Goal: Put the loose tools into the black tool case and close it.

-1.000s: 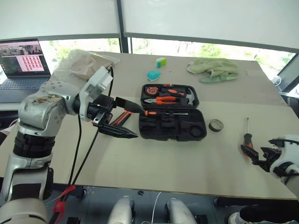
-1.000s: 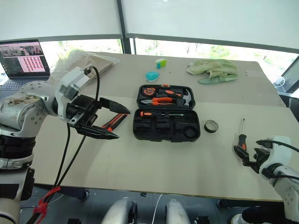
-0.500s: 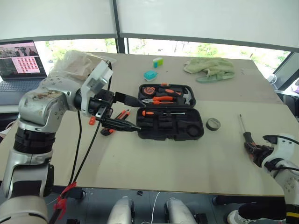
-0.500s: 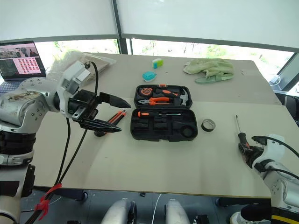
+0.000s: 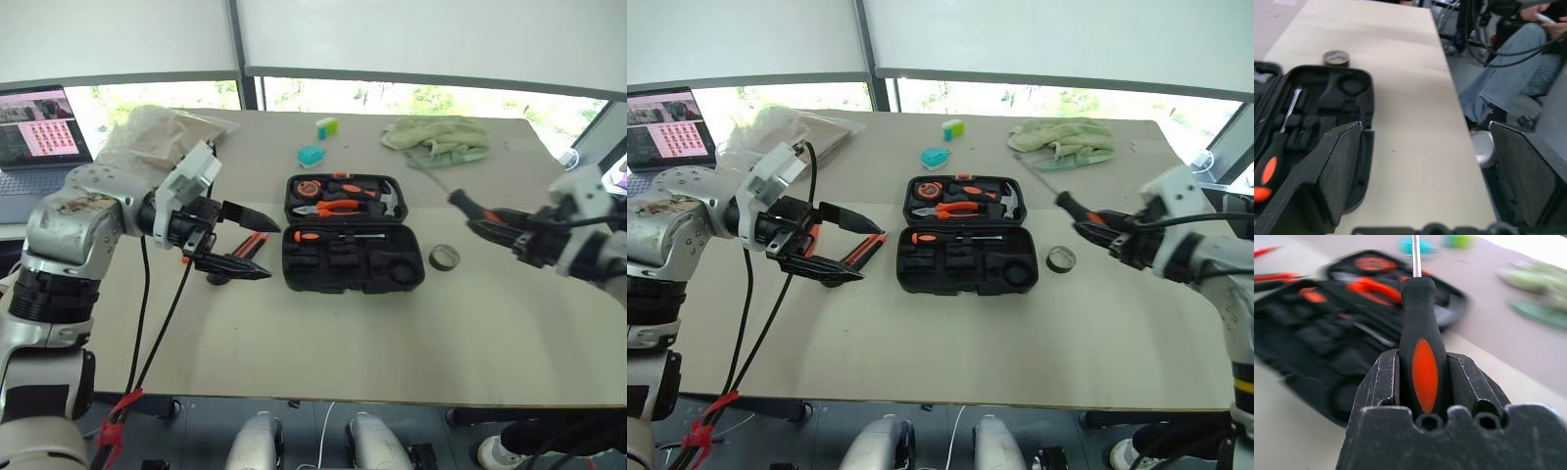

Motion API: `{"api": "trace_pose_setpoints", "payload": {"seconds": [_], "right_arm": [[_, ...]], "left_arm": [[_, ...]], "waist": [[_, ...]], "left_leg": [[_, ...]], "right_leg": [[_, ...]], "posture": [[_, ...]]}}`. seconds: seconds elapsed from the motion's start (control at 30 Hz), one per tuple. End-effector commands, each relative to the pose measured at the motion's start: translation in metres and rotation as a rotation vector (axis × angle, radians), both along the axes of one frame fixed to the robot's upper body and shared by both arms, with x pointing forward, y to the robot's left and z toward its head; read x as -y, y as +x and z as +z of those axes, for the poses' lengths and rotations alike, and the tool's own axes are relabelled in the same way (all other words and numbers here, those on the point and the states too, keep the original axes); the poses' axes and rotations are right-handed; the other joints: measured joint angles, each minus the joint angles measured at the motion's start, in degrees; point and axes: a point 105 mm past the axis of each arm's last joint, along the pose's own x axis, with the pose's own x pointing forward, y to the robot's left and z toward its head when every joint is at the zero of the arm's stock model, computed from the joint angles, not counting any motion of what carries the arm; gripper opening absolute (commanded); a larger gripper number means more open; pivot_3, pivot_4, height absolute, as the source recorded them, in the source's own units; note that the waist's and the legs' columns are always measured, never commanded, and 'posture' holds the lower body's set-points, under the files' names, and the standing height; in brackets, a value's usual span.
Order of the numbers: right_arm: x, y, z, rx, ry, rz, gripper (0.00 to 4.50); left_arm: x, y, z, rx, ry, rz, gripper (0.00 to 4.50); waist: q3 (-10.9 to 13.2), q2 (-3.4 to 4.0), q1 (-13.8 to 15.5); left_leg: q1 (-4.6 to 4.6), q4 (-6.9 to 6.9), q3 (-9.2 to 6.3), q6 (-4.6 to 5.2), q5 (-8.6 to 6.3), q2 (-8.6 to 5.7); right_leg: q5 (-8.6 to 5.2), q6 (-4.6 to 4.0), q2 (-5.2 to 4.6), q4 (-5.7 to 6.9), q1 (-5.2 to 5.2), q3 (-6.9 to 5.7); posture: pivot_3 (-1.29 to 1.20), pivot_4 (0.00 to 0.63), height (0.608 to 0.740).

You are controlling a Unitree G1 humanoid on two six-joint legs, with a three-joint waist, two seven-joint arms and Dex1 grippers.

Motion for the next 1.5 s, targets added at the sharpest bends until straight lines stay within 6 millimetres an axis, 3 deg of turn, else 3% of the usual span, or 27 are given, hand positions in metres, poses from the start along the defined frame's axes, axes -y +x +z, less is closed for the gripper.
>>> {"api": "trace_pose_setpoints", "payload": {"seconds": [0.03,0.1,0.37,0.6,0.87,1.07,1.5], "right_arm": [[-0.009,0.029,-0.016,0.105,-0.384,0.195,1.04],[-0.012,0.040,-0.030,0.124,-0.509,0.300,1.04],[-0.021,0.054,-0.051,0.099,-0.545,0.452,1.04],[-0.044,0.056,-0.037,0.169,-0.438,0.518,1.04],[-0.054,0.061,-0.032,0.158,-0.359,0.513,1.04],[-0.052,0.066,-0.041,0.136,-0.446,0.500,1.04],[-0.051,0.071,-0.042,0.136,-0.448,0.477,1.04]], "left_arm": [[0.001,0.003,0.010,0.056,0.006,0.002,4.50],[0.001,0.005,0.010,0.065,0.010,0.012,4.50],[-0.002,0.005,0.012,0.084,0.000,0.041,4.50],[-0.004,0.004,0.012,0.091,-0.013,0.070,4.50],[-0.003,-0.004,0.012,0.098,-0.016,0.071,4.50],[-0.004,-0.007,0.011,0.099,-0.015,0.073,4.50],[-0.001,-0.007,0.011,0.111,-0.014,0.072,4.50]], "waist": [[0.0,-0.03,0.4],[0.1,-0.04,0.6],[0.2,-0.05,0.7],[0.2,-0.04,-0.1],[0.2,-0.04,-0.8],[0.2,-0.04,-0.6],[0.3,-0.04,-0.8]], "left_leg": [[-0.08,0.04,0.04,0.00,0.00,-0.01],[-0.34,0.07,0.29,-0.01,0.01,-0.03],[-0.67,-0.03,0.22,-0.12,0.07,0.01],[-0.59,-0.04,0.19,-0.18,0.10,0.03],[-0.50,-0.03,-0.07,-0.28,0.17,-0.01],[-0.43,0.00,-0.22,-0.33,0.20,-0.03],[-0.35,0.01,-0.21,-0.39,0.24,-0.03]], "right_leg": [[0.00,0.00,-0.03,0.01,-0.12,0.00],[0.03,0.04,-0.09,0.02,-0.47,0.09],[0.04,0.02,-0.13,0.11,-0.79,0.02],[0.04,0.01,-0.10,0.12,-0.78,0.01],[0.05,0.01,-0.12,0.80,-0.78,0.01],[0.04,0.00,-0.11,0.84,-0.78,-0.02],[0.04,-0.02,-0.10,0.85,-0.78,-0.01]], "posture": [[0.00,0.150,0.740],[0.00,0.150,0.740],[0.00,0.150,0.740],[0.00,0.150,0.740],[0.00,0.150,0.740],[0.00,0.150,0.740],[0.00,0.150,0.740]]}}
